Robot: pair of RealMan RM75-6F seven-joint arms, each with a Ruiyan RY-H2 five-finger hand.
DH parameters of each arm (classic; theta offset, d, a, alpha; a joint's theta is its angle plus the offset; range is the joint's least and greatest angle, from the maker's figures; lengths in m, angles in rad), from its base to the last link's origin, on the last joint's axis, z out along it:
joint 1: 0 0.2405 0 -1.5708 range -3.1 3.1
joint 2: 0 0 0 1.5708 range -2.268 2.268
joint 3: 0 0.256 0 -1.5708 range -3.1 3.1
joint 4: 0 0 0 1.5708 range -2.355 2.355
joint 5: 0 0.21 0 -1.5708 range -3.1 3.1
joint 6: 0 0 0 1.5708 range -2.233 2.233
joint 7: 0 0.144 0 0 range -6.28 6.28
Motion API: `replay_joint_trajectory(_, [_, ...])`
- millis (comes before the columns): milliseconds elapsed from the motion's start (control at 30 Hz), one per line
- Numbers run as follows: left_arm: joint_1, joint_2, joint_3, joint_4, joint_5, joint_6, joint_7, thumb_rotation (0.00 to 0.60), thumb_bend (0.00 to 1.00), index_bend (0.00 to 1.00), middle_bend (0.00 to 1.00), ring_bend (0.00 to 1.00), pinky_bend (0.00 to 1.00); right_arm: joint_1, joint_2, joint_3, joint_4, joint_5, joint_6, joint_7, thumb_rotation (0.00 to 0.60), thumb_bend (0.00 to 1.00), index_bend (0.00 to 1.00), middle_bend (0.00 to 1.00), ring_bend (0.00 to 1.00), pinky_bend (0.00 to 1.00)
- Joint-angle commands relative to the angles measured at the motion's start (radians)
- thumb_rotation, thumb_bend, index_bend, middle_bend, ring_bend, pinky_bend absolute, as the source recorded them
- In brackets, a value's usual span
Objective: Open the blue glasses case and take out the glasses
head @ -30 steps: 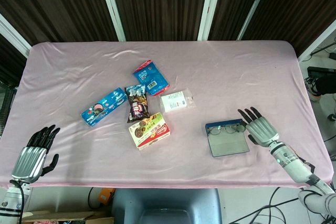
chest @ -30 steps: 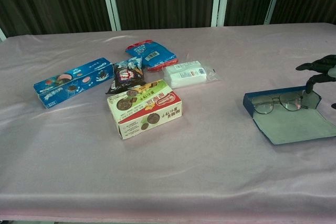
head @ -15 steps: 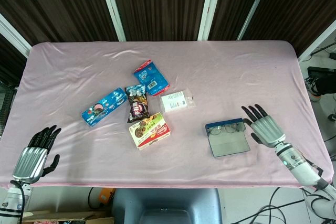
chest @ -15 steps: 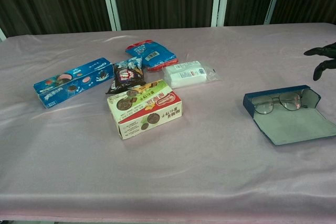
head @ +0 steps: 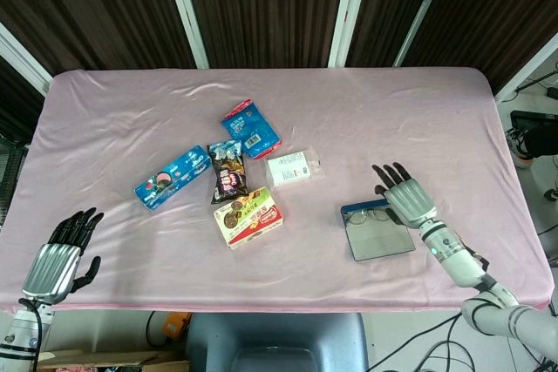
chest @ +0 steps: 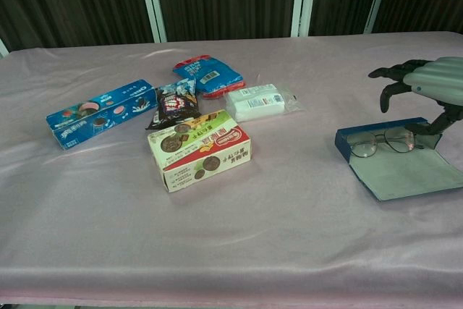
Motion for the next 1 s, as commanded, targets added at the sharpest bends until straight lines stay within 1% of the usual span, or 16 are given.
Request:
replay_joint_trajectory(33, [0.000, 0.001, -0.001, 0.001, 0.000, 0.001, -0.002, 0.600, 0.44, 0.00, 0.01, 0.02, 0.13, 0.013, -0.016, 0.005, 0.001, 0.010, -0.015, -0.031, 0.600, 0.52, 0.49, 0.00, 0.00, 0.00])
replay_joint_trajectory(133, [0.002, 0.002, -0.001, 0.002, -0.002, 0.004, -0.004, 0.600, 0.44, 0.00, 0.01, 0.02, 0.13, 0.016, -0.023, 0.006, 0.006, 0.020, -0.024, -0.047, 0.600, 0.52, 0.50, 0.00, 0.00, 0.00])
replay_joint_trajectory(333, [0.002, 0.003, 0.000, 0.001, -0.005, 0.003, -0.004, 0.600, 0.44, 0.00, 0.01, 0.02, 0.13, 0.026, -0.029, 0.009, 0.008, 0.037, -0.049, -0.038, 0.600, 0.52, 0.53, 0.00, 0.00, 0.00])
replay_joint_trajectory(700, [0.004, 0.003, 0.001, 0.002, 0.001, 0.009, -0.005, 0.600, 0.44, 0.00, 0.01, 0.02, 0.13, 0.037, -0.033, 0.009, 0.000, 0.051, -0.062, -0.061, 0.600, 0.52, 0.56, 0.00, 0.00, 0.00])
replay_joint_trajectory(1000, [0.006, 0.005, 0.002, 0.004, 0.005, 0.015, -0.010, 0.600, 0.44, 0.00, 0.01, 0.02, 0.13, 0.047, -0.045, 0.012, 0.000, 0.065, -0.074, -0.079, 0.600, 0.52, 0.57, 0.00, 0.00, 0.00])
